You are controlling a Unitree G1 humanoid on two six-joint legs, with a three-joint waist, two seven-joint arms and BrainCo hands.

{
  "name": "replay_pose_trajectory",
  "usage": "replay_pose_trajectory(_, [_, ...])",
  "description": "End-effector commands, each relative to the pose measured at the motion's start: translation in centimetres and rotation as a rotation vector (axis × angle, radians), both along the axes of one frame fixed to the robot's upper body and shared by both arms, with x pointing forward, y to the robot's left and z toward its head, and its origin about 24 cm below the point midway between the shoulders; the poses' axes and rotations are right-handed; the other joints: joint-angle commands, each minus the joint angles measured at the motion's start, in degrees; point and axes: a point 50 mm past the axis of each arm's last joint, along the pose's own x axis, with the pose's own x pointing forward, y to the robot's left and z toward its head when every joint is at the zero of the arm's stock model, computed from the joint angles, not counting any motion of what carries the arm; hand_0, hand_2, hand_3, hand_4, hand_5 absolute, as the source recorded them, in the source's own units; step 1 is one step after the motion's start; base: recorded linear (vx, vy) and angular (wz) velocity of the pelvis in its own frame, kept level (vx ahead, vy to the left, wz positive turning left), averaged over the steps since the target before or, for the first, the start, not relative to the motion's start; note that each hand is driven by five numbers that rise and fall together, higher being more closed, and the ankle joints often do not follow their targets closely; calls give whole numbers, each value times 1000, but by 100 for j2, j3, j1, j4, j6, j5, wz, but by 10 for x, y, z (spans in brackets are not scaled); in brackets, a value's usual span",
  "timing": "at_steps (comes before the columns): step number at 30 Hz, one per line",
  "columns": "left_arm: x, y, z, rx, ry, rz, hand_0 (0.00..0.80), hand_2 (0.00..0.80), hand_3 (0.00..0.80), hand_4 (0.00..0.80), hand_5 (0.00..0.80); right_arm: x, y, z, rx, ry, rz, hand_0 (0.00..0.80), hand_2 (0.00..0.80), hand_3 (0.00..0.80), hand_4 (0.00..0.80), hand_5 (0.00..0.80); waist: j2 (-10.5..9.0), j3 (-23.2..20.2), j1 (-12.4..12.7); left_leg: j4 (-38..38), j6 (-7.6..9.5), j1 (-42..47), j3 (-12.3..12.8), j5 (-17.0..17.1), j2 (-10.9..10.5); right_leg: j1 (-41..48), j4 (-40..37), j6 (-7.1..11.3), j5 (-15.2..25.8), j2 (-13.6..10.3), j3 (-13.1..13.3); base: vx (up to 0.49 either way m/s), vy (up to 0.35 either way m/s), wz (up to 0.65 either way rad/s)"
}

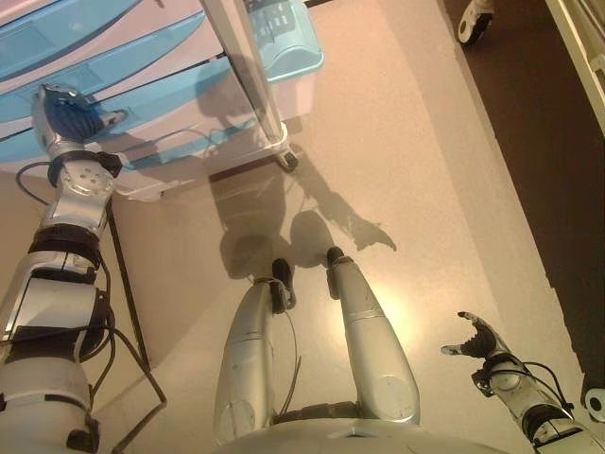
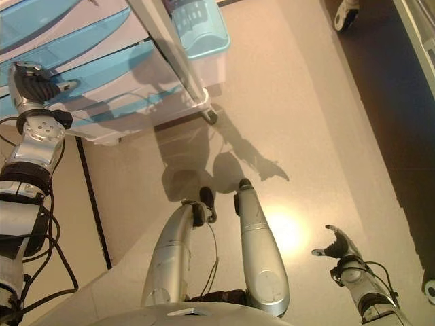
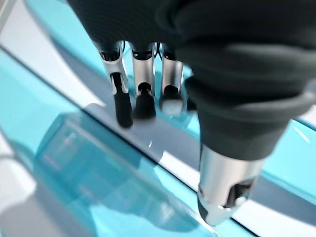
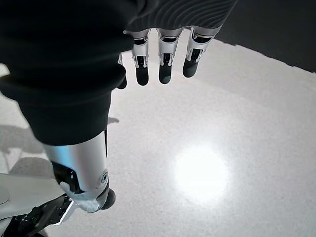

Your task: Open the drawer and pick up the medicine

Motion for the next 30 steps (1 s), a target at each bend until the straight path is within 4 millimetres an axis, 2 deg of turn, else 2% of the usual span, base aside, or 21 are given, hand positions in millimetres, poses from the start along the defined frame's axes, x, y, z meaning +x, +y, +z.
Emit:
replay_pose_trajectory(1, [-15, 24, 36, 87, -78, 126, 0, 0, 0, 0, 0, -26, -7, -10, -29, 72, -38, 0, 0, 0, 0, 0, -94, -435, -182, -195, 456, 360, 280, -670, -357, 221, -1004, -11, 436, 127, 28, -5, 10, -6])
replay_pose_trajectory(7, [-6, 15, 39, 90, -45, 79, 0, 0, 0, 0, 0, -21, -5, -9, -26, 63, -33, 0, 0, 0, 0, 0, -119, -414, -210, -223, 431, 398, 304, -659, -351, 272, -1067, 25, 489, 133, 62, -21, -7, -1])
replay_pose_trajectory(8, [-4, 13, 38, 93, -34, 66, 0, 0, 0, 0, 0, -19, -4, -9, -23, 58, -31, 0, 0, 0, 0, 0, -148, -413, -218, -298, 445, 357, 362, -473, -353, 253, -1170, 13, 671, 104, 61, -101, -41, 5])
replay_pose_trajectory(11, [-1, 9, 32, 104, -1, 32, 0, 0, 0, 0, 0, -17, -1, -9, -16, 54, -24, 0, 0, 0, 0, 0, -134, -416, -202, -379, 429, 455, 356, -457, -372, 358, -1216, 22, 665, 94, 60, -49, -54, 5])
replay_pose_trajectory(19, [-13, 12, 17, 141, -67, 22, 0, 0, 0, 0, 0, -26, 8, -18, 14, 74, -8, 0, 0, 0, 0, 0, -66, -460, -28, -845, 367, 951, 248, -346, -415, 828, -1481, 43, 609, 16, -26, -21, -86, 5])
replay_pose_trajectory(24, [-31, 18, -19, -6, -108, -68, 0, 0, 0, 0, 0, -38, 18, -27, 35, 96, 0, 0, 0, 0, 0, 0, -24, -614, 205, -1412, 294, 1480, 6, -163, -450, 1411, -1855, 45, 532, -93, -210, -18, -162, 13])
replay_pose_trajectory(30, [-54, 3, -93, -254, -47, -282, 0, 0, 0, 0, 0, -50, 29, -36, 58, 126, 8, 0, 0, 0, 0, 0, -7, -989, 535, -2333, 163, 2218, -412, 170, -464, 2270, -2521, 115, 492, -231, -527, 2, -171, 20])
